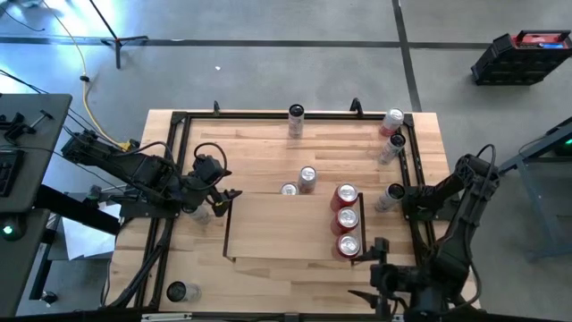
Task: Place canned beverage on shelf
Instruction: Put the red-black soda can on the shelf aligned with the other red-black soda cans, then put the top pink and white bottle on the shelf
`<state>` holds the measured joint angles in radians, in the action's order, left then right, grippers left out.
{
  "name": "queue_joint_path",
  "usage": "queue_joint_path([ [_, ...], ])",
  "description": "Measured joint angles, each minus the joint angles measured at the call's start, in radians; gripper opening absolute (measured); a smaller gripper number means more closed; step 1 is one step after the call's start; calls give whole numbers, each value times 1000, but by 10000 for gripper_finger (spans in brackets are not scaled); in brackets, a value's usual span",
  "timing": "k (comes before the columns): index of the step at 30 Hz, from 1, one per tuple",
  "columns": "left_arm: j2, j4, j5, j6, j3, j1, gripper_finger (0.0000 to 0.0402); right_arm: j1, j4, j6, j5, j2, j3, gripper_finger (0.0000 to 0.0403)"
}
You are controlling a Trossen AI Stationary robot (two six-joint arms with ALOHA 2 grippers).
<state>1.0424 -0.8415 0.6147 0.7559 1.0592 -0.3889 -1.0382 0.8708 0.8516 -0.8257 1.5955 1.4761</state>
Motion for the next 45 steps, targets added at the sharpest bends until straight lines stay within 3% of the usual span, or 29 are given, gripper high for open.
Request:
queue_joint_path([
  [17,0,2,0,-8,0,0,341,35,-5,-23,14,1,2,339],
  [26,0,40,-1,-33,0,-2,341,8,58,-113,8,2,116,339],
  [36,59,220,19,-152,0,-62,341,-34,510,253,51,2,205,339],
  [40,95,313,49,-211,0,-74,341,-37,629,365,62,1,178,339],
  [45,139,433,72,-241,0,-77,341,-9,692,405,154,0,172,339],
])
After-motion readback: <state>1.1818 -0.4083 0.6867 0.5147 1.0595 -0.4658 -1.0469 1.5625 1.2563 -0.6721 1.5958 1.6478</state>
